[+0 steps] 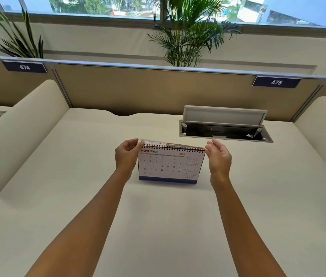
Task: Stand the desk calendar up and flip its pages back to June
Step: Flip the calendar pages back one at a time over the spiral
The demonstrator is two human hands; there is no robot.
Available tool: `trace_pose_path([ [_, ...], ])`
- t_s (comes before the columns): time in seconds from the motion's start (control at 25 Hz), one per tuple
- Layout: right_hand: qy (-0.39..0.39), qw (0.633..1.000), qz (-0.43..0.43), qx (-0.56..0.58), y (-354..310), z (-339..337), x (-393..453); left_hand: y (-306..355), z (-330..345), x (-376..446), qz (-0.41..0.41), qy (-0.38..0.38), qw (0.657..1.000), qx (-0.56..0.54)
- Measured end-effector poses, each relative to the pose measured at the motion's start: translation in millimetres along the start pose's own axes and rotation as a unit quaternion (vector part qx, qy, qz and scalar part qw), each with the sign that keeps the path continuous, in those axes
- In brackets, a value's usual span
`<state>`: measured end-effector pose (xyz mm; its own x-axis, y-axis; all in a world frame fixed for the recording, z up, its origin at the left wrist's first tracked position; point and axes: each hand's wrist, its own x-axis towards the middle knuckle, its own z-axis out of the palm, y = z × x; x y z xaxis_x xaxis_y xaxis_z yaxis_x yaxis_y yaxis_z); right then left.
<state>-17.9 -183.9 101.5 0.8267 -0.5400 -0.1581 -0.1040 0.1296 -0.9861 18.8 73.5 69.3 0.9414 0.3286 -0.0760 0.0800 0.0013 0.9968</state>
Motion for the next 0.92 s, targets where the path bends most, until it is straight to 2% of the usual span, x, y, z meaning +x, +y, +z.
trace_pose_path([
  [0.08,0.057,0.998,-0.013,-0.024,17,-3,-1,0,-2,0,-0.009,-0.003,1.0,-0.009],
  [0.16,0.079,0.995,0.001,-0.067,36,-5,-5,0,-2,2,-0.018,-0.014,0.999,-0.023],
  [0.36,-0.037,0.981,0.055,-0.182,79,-3,-18,-2,-1,3,-0.063,-0.012,0.997,-0.03],
  [0.44,-0.063,0.977,0.048,-0.198,86,1,-24,-2,-1,4,-0.071,-0.011,0.997,-0.027],
  [0.68,-0.074,0.974,0.016,-0.214,89,3,-35,3,-1,2,-0.082,0.0,0.996,-0.02],
  [0.92,-0.057,0.98,0.033,-0.19,91,5,-44,5,-1,1,-0.084,0.003,0.996,-0.019],
])
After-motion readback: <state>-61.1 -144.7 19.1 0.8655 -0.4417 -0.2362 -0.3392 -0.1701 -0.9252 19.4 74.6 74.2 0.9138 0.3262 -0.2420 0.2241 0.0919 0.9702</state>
